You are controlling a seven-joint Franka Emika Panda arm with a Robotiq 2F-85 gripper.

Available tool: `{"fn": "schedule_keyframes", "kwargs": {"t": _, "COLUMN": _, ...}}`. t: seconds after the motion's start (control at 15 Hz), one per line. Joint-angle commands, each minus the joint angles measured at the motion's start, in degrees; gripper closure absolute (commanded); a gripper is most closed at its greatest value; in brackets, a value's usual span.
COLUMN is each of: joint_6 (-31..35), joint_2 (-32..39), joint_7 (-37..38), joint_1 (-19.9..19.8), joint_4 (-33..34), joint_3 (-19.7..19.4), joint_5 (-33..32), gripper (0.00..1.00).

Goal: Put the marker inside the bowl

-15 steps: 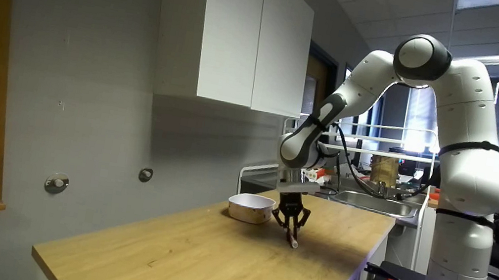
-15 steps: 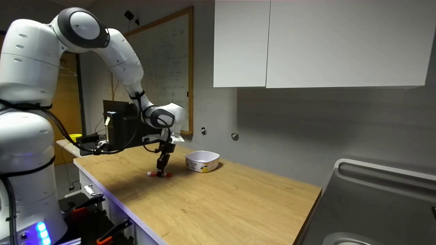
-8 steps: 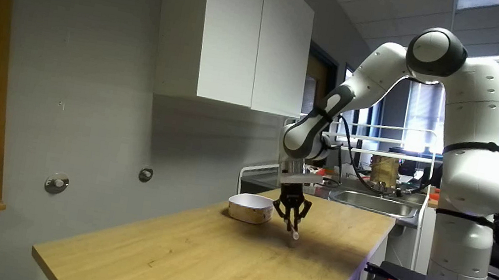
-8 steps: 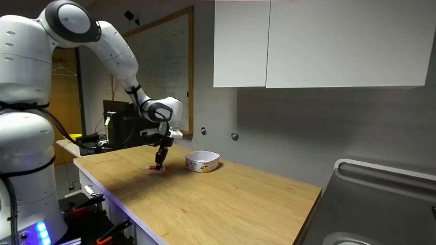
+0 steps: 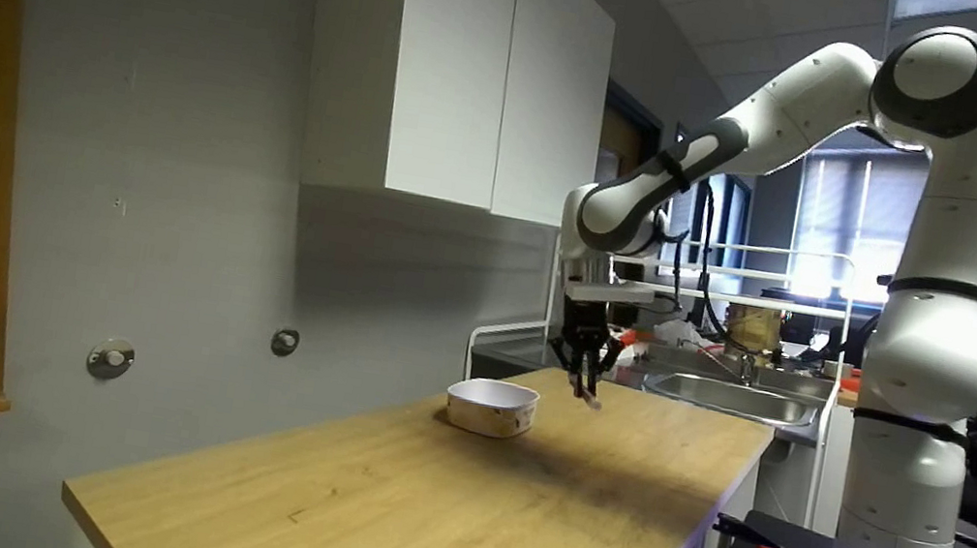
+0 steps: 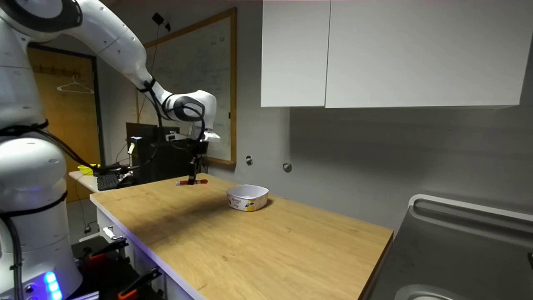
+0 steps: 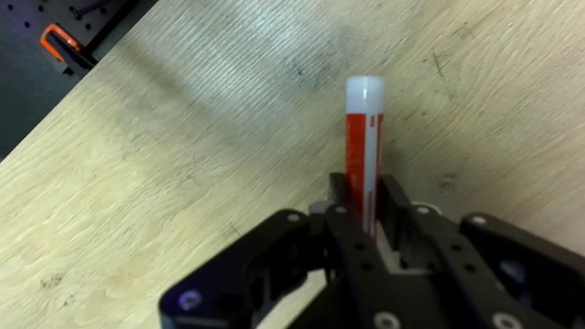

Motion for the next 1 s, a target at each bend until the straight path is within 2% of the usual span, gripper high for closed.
{"fn": "schedule_keyframes", "kwargs": {"t": 0.0, "joint_6": -8.14, "joint_2": 1.77, "joint_7": -3.54, "joint_1": -1.14, "joint_4": 8.21, "joint_3": 1.28, "joint_5": -2.5, "gripper": 0.95}}
{"fn": "schedule_keyframes", "kwargs": {"t": 0.53, "joint_6": -19.59, "joint_2": 13.97, "joint_7": -5.85, "joint_1": 0.04, "joint_4": 28.82, "joint_3": 2.42, "joint_5": -8.62, "gripper": 0.95}}
{"fn": "schedule_keyframes", "kwargs": {"t": 0.93, "joint_6": -24.54, "joint_2": 25.89, "joint_7": -10.05, "joint_1": 0.36, "joint_4": 45.3, "joint_3": 0.58, "joint_5": -11.6, "gripper": 0.95}}
